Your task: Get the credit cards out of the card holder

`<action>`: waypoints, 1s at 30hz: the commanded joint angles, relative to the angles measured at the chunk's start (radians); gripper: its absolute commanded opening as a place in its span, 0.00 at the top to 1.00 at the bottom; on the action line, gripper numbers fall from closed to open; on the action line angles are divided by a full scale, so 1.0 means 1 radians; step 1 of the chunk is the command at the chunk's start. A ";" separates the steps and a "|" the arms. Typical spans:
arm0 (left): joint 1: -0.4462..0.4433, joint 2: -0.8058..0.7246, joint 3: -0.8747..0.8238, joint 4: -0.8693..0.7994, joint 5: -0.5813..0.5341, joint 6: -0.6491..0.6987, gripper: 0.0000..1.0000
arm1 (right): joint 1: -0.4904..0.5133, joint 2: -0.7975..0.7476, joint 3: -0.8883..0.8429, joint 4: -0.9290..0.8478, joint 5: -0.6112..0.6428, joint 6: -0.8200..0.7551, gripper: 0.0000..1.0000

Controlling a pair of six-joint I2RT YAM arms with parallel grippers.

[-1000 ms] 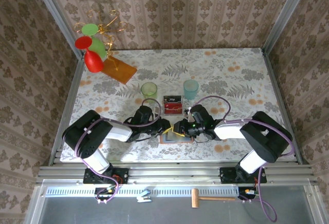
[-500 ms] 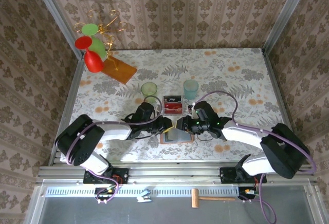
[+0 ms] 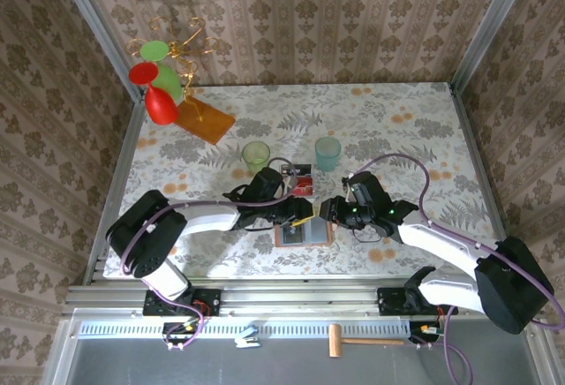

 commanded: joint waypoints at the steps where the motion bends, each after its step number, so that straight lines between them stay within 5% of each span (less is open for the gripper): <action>1: -0.013 0.034 0.050 -0.059 0.019 0.038 0.60 | -0.014 -0.043 -0.025 -0.063 0.042 -0.021 0.65; 14: -0.032 0.092 0.104 -0.068 0.033 0.044 0.55 | -0.032 -0.101 -0.056 -0.075 0.046 -0.021 0.62; 30: -0.019 -0.010 0.028 -0.087 -0.021 0.053 0.56 | -0.030 -0.010 -0.046 0.032 -0.032 0.019 0.63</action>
